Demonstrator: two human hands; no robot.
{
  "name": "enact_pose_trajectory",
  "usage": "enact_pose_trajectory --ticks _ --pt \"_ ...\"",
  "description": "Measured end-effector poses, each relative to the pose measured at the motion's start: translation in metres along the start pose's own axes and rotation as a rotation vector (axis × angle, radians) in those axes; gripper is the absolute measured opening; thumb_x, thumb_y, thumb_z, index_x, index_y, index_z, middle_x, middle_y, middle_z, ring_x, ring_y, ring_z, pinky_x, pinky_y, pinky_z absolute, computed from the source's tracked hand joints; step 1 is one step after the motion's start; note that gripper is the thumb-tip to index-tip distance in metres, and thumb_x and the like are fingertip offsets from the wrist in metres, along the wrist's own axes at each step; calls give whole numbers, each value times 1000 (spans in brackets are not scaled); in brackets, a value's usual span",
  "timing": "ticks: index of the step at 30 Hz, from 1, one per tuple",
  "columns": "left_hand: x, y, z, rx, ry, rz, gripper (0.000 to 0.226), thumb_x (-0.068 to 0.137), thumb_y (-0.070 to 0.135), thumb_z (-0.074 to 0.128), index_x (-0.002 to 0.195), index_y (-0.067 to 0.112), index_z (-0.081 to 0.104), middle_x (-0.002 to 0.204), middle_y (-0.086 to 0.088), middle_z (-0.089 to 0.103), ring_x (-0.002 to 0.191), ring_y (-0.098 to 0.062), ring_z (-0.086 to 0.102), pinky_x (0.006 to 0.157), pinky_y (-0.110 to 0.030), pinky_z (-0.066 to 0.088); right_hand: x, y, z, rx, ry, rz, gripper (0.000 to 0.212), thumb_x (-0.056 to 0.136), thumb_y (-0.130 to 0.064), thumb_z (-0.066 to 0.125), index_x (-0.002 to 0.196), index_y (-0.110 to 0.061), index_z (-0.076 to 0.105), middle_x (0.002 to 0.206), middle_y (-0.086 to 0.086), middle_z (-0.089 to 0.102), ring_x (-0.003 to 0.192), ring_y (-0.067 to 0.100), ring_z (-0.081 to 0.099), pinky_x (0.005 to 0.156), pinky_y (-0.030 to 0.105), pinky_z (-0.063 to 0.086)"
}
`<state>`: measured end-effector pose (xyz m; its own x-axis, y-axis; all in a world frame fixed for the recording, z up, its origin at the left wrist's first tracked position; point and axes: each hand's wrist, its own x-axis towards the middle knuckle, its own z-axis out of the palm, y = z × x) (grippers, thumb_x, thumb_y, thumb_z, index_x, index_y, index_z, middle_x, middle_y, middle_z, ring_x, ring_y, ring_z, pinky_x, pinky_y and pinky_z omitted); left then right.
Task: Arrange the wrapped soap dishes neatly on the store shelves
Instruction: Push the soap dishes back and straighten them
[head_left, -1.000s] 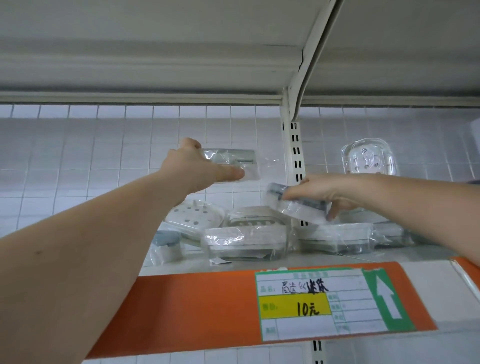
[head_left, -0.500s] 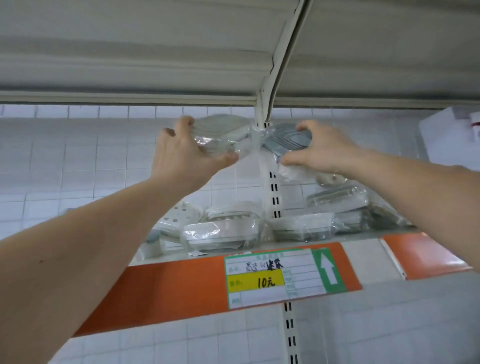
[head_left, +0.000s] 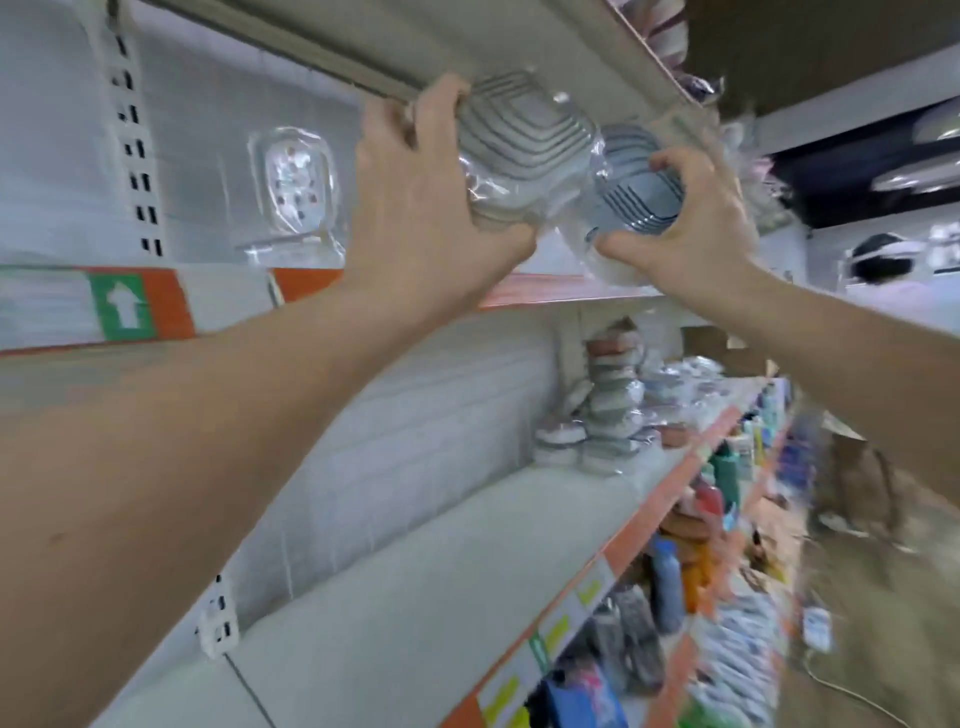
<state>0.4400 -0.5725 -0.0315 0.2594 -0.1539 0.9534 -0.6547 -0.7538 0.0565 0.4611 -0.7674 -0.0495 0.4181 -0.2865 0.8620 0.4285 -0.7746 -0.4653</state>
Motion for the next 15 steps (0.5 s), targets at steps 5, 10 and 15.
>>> enact_pose_trajectory --ticks 5,10,15 --pt "-30 27 97 -75 -103 31 93 59 59 55 137 12 36 126 -17 38 117 -30 38 94 -20 25 -8 101 -10 -79 -81 128 74 69 -42 74 133 -28 40 133 5 39 119 22 44 97 30 35" --pt "-61 14 220 -163 -295 -129 88 69 41 75 141 21 28 133 -9 30 118 -22 39 89 -18 31 -6 218 28 -217 -230 183 77 72 -42 72 138 -26 37 137 7 37 124 26 40 99 33 34" --pt "-76 -25 368 -156 -326 -446 87 71 41 75 141 24 26 124 -1 28 114 -13 35 84 -12 26 19 352 106 -211 -427 230 78 73 -44 70 140 -26 34 137 5 38 122 25 40 98 35 37"
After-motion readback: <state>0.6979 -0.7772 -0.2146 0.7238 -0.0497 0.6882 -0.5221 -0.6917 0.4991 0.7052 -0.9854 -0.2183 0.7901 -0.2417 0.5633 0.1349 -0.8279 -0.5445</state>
